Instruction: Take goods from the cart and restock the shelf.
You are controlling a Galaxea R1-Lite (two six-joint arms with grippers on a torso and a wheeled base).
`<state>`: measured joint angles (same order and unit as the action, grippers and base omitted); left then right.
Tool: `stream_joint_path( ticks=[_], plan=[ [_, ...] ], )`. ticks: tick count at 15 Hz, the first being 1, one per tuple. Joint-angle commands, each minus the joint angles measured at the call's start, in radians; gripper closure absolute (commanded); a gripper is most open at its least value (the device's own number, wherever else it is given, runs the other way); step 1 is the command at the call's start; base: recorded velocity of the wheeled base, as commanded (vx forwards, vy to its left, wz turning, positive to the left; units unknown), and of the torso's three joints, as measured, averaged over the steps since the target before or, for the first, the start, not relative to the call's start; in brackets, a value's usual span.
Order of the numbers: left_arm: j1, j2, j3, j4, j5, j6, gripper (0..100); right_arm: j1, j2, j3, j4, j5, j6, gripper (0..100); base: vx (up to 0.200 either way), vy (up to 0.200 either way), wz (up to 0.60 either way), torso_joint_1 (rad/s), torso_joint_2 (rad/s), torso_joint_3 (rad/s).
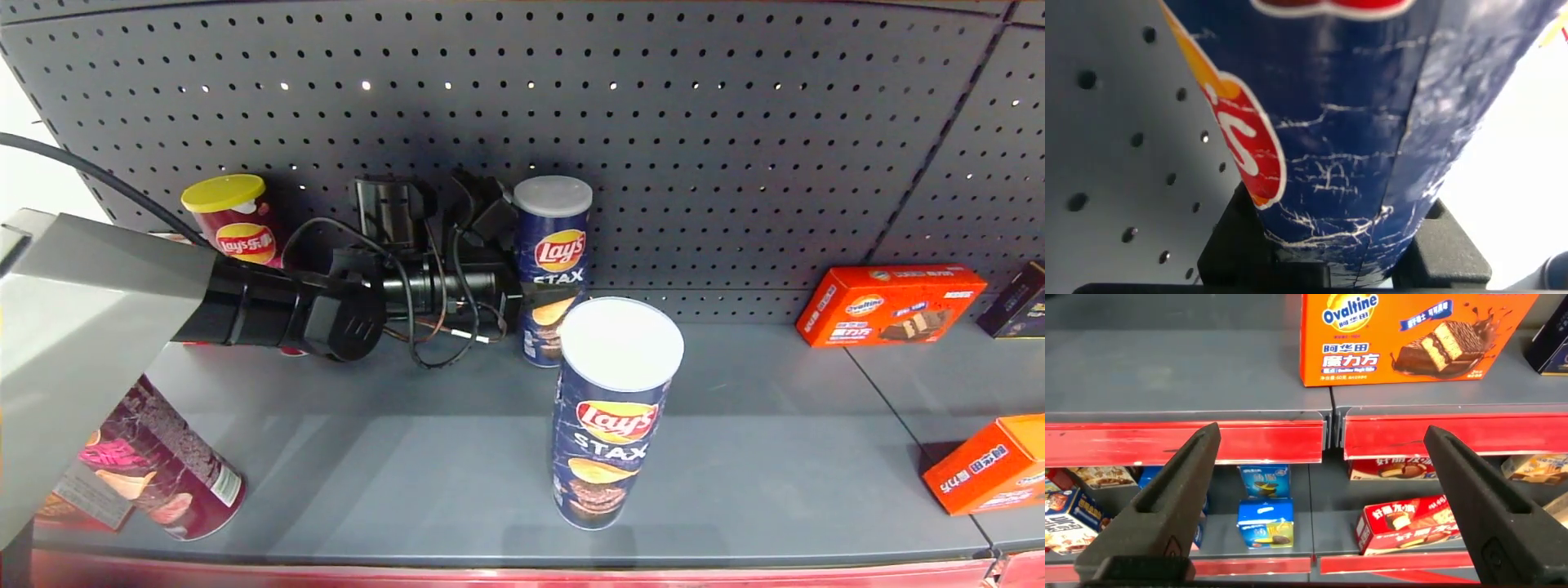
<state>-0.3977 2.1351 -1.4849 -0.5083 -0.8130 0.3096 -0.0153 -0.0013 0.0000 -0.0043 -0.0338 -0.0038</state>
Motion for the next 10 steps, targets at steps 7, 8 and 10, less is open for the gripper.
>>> stream_joint_path(
  ticks=[7,8,10],
  plan=[
    [-0.004,0.014,0.023,-0.013,0.009,0.026,0,0.000,0.001,0.000,0.000,0.000,-0.001,0,0.000,0.000,0.00,0.000,0.00,0.000],
    [-0.004,0.011,0.043,-0.016,0.021,0.033,0,0.000,0.001,0.000,0.000,0.000,-0.001,0,0.000,0.000,0.00,0.000,0.00,0.000],
    [-0.001,-0.050,0.135,-0.053,0.032,0.065,0,0.000,0.001,0.000,0.000,0.000,-0.001,0,0.000,0.000,0.00,0.000,0.00,0.000]
  ],
)
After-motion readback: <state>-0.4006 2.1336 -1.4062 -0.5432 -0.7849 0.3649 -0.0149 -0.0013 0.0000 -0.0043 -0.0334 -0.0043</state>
